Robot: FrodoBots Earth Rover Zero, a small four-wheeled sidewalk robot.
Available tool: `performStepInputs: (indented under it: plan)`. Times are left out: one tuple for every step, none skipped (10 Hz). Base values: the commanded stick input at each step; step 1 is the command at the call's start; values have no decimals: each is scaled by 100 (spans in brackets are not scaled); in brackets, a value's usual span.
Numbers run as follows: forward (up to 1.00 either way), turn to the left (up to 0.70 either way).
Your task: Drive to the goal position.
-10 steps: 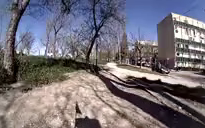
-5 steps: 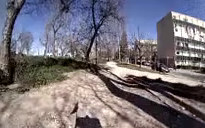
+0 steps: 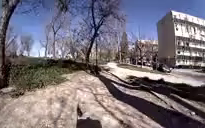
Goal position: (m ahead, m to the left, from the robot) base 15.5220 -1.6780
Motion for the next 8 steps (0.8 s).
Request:
performStepInputs:
  plan:
    - [69,0]
    - [68,0]
    - [68,0]
    - [73,0]
    - [82,0]
    - [95,0]
    - [96,0]
    - [96,0]
